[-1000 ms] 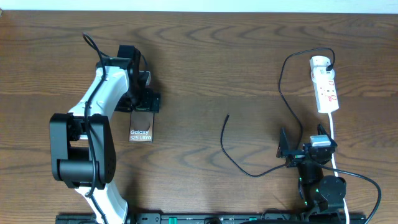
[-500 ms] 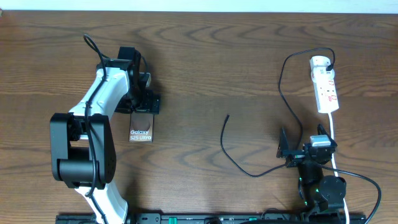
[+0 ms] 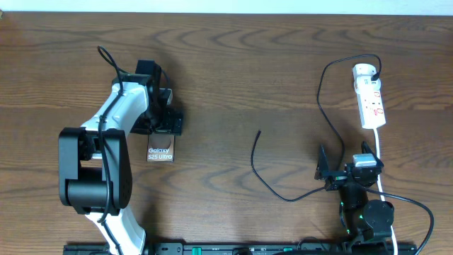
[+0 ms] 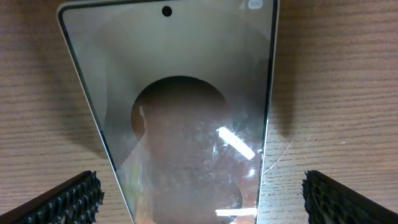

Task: Plug charger to phone and switch on socket
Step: 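Lower the open left gripper down over the phone's top edge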

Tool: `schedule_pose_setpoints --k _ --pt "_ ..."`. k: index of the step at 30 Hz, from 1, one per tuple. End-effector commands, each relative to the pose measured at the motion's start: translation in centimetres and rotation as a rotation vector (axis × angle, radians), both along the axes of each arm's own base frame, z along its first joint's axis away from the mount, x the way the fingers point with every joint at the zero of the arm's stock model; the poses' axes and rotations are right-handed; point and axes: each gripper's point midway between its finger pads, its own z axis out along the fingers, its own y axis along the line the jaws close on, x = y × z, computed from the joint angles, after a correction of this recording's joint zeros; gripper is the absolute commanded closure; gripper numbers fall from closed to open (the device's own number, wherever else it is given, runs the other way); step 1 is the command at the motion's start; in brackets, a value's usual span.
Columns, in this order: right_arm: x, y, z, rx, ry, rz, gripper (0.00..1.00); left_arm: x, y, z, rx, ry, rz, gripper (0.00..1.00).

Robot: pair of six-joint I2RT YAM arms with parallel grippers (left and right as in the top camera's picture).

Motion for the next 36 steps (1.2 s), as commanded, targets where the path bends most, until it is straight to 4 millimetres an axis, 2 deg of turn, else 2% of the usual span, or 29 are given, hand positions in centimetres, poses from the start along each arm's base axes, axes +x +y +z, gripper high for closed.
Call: schedule_pose_setpoints --k 1,36 --pt "0.0 0.0 0.0 0.013 0.001 -0.004 0.01 -0.4 0.3 -0.7 0.01 0.023 0.001 0.02" --pt "0.0 0.0 0.0 0.013 0.001 -0.004 0.01 -1.2 0.3 -2.4 0.01 0.018 0.001 0.02"
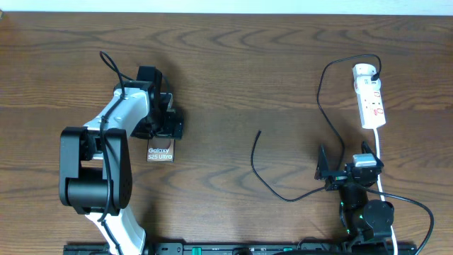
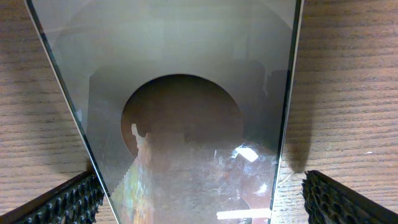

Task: Plug charger to phone and switch on socket
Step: 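Lower the open left gripper down over the phone's top edge, then close the left gripper on the phone's top edge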

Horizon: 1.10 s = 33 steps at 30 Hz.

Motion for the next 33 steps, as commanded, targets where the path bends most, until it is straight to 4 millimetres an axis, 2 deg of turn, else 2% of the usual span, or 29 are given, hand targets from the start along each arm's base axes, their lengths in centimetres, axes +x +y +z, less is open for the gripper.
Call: schedule_pose_setpoints --k 1,16,33 --pt "0.0 0.0 0.0 0.013 0.001 -0.003 0.01 -0.7 0.2 -0.9 0.006 0.027 0.001 0.02" --pt "0.0 0.0 0.0 0.013 0.001 -0.003 0.01 -0.7 0.3 -0.9 0.008 0.028 0.0 0.02" --pt "0.0 0.0 0.0 0.013 0.001 -0.003 0.01 -0.2 1.6 -0.9 0.086 0.005 0.0 0.02"
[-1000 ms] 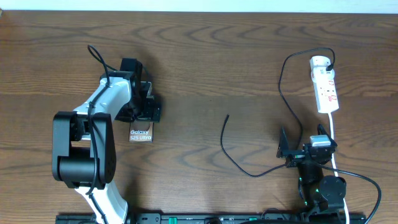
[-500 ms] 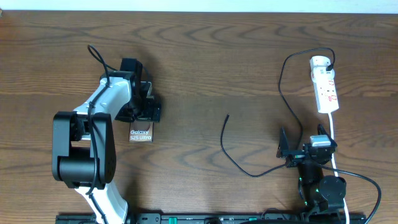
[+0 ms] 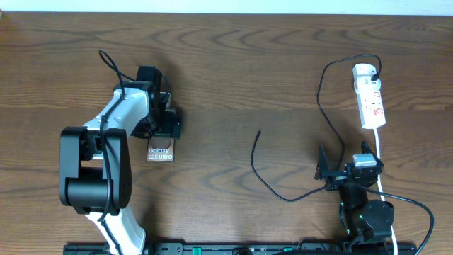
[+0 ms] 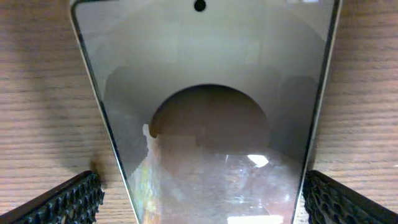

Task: Plug charger to phone and switch on socket
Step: 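Close the left gripper on the phone's top edge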

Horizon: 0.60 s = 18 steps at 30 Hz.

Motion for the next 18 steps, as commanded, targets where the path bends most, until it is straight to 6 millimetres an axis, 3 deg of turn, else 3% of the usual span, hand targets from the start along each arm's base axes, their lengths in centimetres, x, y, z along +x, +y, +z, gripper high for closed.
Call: schedule_pose_setpoints --k 1,18 --pt "-0.02 0.0 -0.05 0.013 0.001 -0.003 0.01 -0.58 0.61 -0.81 0.029 0.024 0.0 0.02" --pt "-0.02 0.0 -0.05 0.013 0.001 -0.003 0.01 -0.99 0.58 -1.19 0.028 0.031 0.0 0.02"
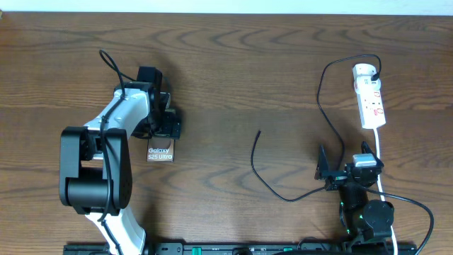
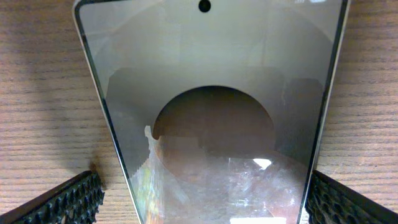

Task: Plug charger to phone and switch on socket
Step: 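Close the left gripper on the phone's top edge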

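Note:
The phone (image 1: pixel 160 151) lies flat on the table, its "Galaxy S25 Ultra" end toward the front. My left gripper (image 1: pixel 165 125) hangs over its far half. In the left wrist view the glass of the phone (image 2: pixel 211 93) fills the frame and mirrors the camera. Both black fingertips (image 2: pixel 62 200) stand wide on either side of it, open; the right pad sits close to the phone's edge. The black charger cable (image 1: pixel 283 198) runs from the white power strip (image 1: pixel 371 99), its free end (image 1: pixel 259 132) lying mid-table. My right gripper (image 1: pixel 324 170) rests low at the right, beside the cable.
The cable loops up (image 1: pixel 322 92) to a plug at the strip's far end (image 1: pixel 364 69). A white lead (image 1: pixel 381 159) runs from the strip toward the right arm's base. Brown wooden table (image 1: pixel 233 64) all round.
Almost nothing: in the left wrist view the phone sits a touch further right and lower. The overhead view looks the same; phone, cable and right arm have not moved.
My left gripper stood open astride the phone's far half, the phone left of centre in the wrist view. Then the screen's camera hole was out of view at the top. Later the hole showed again, the phone centred between the fingers, as now.

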Tool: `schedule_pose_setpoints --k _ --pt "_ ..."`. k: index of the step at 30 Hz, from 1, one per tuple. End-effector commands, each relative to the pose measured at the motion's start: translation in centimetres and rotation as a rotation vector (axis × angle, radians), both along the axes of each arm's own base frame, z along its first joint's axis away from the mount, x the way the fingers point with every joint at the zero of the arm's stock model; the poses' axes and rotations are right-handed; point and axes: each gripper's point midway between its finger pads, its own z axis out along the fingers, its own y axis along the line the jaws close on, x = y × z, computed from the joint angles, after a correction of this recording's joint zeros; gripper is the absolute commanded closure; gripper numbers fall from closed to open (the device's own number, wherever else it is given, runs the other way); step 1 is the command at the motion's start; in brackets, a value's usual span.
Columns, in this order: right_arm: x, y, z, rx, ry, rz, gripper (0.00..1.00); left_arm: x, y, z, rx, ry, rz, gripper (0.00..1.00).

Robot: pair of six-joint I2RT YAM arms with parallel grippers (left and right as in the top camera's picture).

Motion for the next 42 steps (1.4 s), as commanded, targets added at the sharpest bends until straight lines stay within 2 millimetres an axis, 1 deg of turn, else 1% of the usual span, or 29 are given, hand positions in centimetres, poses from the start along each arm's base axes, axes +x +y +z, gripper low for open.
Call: schedule_pose_setpoints --k 1,5,12,19,31,36,39,42 --pt "-0.02 -0.01 -0.05 0.013 0.001 -0.004 0.01 -1.06 0.3 -1.06 0.011 0.037 0.0 0.02" --pt "-0.02 -0.01 -0.05 0.013 0.001 -0.004 0.01 -1.07 -0.17 -1.12 -0.016 0.037 0.0 0.02" --pt "-0.02 -0.01 -0.05 0.013 0.001 -0.004 0.01 -1.11 -0.14 -1.17 -0.014 0.037 0.0 0.02" --pt "-0.02 -0.01 -0.05 0.013 0.001 -0.004 0.01 -1.67 -0.1 -1.76 -0.014 0.045 0.0 0.02" --pt "-0.02 -0.01 -0.05 0.013 0.001 -0.004 0.01 -1.68 -0.1 -1.76 -0.014 0.046 0.0 0.01" --pt "-0.02 -0.01 -0.05 0.013 0.001 -0.004 0.01 -1.68 -0.1 -1.76 -0.014 0.046 0.0 0.04" --pt "-0.02 -0.01 -0.05 0.013 0.001 -0.004 0.01 -1.68 -0.1 -1.76 -0.014 0.046 0.0 0.1" --pt "-0.02 -0.01 -0.05 0.013 0.001 -0.004 0.01 -1.68 -0.1 -1.76 -0.014 0.046 0.0 0.12"
